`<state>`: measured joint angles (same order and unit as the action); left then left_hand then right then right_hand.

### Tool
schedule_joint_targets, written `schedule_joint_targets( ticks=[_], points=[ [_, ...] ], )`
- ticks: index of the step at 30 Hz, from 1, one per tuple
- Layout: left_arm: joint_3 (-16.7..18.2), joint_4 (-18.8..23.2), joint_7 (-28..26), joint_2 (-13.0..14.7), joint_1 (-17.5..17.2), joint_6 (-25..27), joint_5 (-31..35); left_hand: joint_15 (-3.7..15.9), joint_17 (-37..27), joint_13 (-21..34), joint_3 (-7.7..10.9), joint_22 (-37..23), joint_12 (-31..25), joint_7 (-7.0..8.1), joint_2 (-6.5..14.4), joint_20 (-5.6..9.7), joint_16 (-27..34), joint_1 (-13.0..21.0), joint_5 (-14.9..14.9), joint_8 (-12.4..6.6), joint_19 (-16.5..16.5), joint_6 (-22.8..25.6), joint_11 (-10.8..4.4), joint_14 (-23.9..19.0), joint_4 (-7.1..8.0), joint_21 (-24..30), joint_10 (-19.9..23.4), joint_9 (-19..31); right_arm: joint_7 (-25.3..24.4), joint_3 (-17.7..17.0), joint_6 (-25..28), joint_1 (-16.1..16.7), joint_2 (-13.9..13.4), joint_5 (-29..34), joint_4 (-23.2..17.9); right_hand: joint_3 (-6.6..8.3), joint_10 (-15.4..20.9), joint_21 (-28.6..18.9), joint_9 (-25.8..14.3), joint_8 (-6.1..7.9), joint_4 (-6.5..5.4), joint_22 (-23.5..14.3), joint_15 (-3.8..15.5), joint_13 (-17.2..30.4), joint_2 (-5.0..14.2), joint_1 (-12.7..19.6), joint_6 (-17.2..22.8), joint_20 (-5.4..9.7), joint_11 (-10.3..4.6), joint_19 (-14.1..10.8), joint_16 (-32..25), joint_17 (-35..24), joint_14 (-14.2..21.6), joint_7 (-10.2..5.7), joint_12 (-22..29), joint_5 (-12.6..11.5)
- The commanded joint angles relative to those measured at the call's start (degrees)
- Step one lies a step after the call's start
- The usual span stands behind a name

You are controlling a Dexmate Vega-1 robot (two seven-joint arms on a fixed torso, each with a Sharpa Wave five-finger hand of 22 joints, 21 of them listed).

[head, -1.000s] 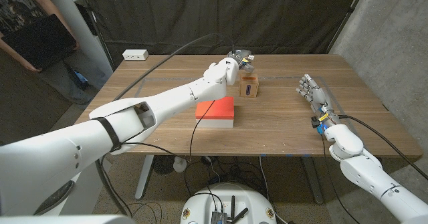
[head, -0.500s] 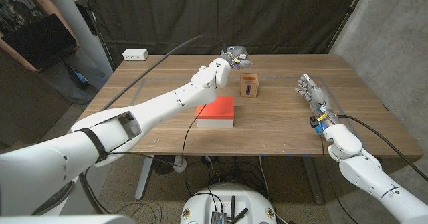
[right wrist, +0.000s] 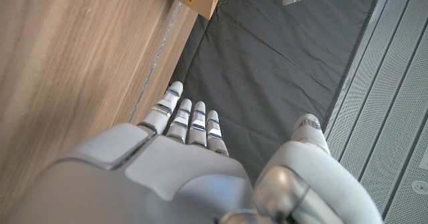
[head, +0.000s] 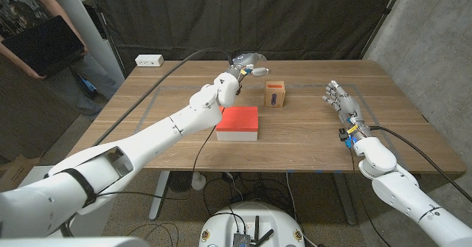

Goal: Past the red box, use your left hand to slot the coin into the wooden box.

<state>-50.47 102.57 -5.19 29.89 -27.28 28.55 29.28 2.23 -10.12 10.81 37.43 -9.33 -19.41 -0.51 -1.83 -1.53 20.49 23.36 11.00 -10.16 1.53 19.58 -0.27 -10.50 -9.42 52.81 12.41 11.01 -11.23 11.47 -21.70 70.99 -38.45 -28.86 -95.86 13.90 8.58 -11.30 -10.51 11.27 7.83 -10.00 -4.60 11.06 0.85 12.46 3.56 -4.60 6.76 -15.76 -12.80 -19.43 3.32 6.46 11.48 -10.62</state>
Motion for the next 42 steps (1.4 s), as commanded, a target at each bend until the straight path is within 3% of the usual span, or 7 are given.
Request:
schedule_joint_targets(
  ticks=[1, 8, 11, 22, 29, 34, 42],
  points=[
    [13.21, 8.80, -7.83, 7.08, -15.71, -11.67, -12.68, 0.28, -0.25, 0.18, -1.71, -0.08, 0.88, 0.05, -0.84, 0.44, -0.84, -2.28, -0.48, -0.67, 0.40, -0.06, 0.36, 0.70, 0.63, -1.29, -0.55, -0.02, -1.93, 0.77, 0.31, 1.11, 0.52, 2.58, -2.91, 0.01, 0.30, 0.00, -0.21, 0.18, 0.40, -0.10, -0.18, 0.18, 0.18, 0.15, 0.55, -0.04, -0.37, -0.21, -0.16, -0.01, 0.24, 0.19, 0.02, 0.14],
    [20.72, 10.67, -15.72, 8.74, -26.70, -21.79, -20.11, 0.48, -0.27, 0.16, -3.96, -0.09, 1.87, -0.36, -2.72, 1.24, -2.00, -5.85, -0.88, -0.76, 0.42, 0.11, 0.43, 1.44, 1.29, -2.96, -0.91, -0.21, -2.54, 1.50, -0.92, 1.61, 2.02, 3.27, -3.81, -0.01, 0.23, 0.01, -0.21, 0.18, 0.38, -0.10, -0.19, 0.19, 0.17, 0.11, 0.62, -0.01, -0.42, -0.17, -0.13, 0.00, 0.16, 0.20, -0.01, 0.14],
    [23.44, 10.07, -17.48, 9.10, -30.20, -26.67, -23.38, -0.10, -0.14, 0.12, -5.27, -0.10, 3.63, -1.26, -3.79, 2.57, -3.86, -8.27, -0.86, -0.43, 3.32, -1.18, 0.60, 3.10, 1.29, -5.99, -2.94, -0.45, -2.56, 1.84, -1.54, 1.66, 2.54, 3.62, -3.87, -0.02, 0.18, 0.02, -0.21, 0.14, 0.37, -0.10, -0.19, 0.19, 0.16, 0.07, 0.55, 0.11, -0.38, -0.14, -0.13, 0.00, 0.14, 0.40, -0.03, 0.15],
    [31.02, 6.96, -16.80, 10.49, -39.33, -39.84, -34.16, -1.60, -0.14, 0.07, -6.96, -0.16, 7.09, -2.02, -4.34, 5.98, -8.29, -12.01, -0.97, 0.30, 8.19, -7.73, 1.38, 8.73, 1.25, -12.20, -7.86, -0.75, -4.48, 2.76, -3.02, 3.87, 4.26, 5.88, -5.90, -0.11, 0.50, -0.10, -0.20, 0.54, 0.25, -0.09, 0.39, 0.17, 0.20, -0.18, 1.92, 0.76, -0.51, -0.45, -0.17, 0.01, 0.22, 1.93, 0.10, 0.16],
    [32.27, 2.63, -13.68, 9.28, -41.31, -45.67, -39.97, -2.02, -0.16, 0.03, -7.56, -0.15, 7.49, -2.55, -4.60, 8.03, -8.84, -13.36, -1.04, 0.06, 9.81, -8.36, 1.85, 9.41, 1.33, -14.17, -8.47, -0.81, -4.19, 2.85, -3.16, 4.89, 4.68, 5.15, -6.19, -0.14, 0.48, -0.16, -0.19, 0.59, 0.22, -0.08, 0.52, 0.16, 0.20, -0.26, 2.31, 1.16, -0.53, -0.67, -0.18, 0.02, 0.26, 2.10, 0.07, 0.14],
    [32.15, -0.44, -11.78, 7.14, -41.74, -49.70, -43.59, -2.25, -0.13, 0.01, -7.67, -0.16, 7.70, -2.58, -4.46, 7.74, -9.09, -13.77, -1.00, 0.03, 10.57, -8.77, 1.95, 9.83, 1.31, -15.13, -8.94, -0.84, -3.21, 2.58, -4.32, 5.14, 4.66, 4.50, -5.52, -0.16, 0.51, -0.17, -0.18, 0.54, 0.21, -0.07, 0.71, 0.16, 0.20, -0.31, 2.33, 1.32, -0.59, -0.75, -0.19, 0.02, 0.29, 1.95, 0.08, 0.12],
    [31.44, -3.84, -11.11, 3.37, -41.84, -52.05, -47.43, -1.72, -0.04, -0.02, -7.43, -0.17, 7.15, -2.67, -3.58, 7.90, -8.59, -13.90, -0.89, -0.72, 7.83, -6.91, 1.51, 7.84, 1.09, -15.54, -7.18, -0.85, -0.90, 2.63, -5.90, 4.46, 4.46, 3.59, -3.59, -0.19, 0.43, -0.14, -0.18, 0.50, 0.19, -0.05, 0.82, 0.15, 0.21, -0.37, 2.44, 1.66, -0.75, -0.77, -0.17, 0.04, 0.25, 2.06, 0.03, 0.10]
  ],
)
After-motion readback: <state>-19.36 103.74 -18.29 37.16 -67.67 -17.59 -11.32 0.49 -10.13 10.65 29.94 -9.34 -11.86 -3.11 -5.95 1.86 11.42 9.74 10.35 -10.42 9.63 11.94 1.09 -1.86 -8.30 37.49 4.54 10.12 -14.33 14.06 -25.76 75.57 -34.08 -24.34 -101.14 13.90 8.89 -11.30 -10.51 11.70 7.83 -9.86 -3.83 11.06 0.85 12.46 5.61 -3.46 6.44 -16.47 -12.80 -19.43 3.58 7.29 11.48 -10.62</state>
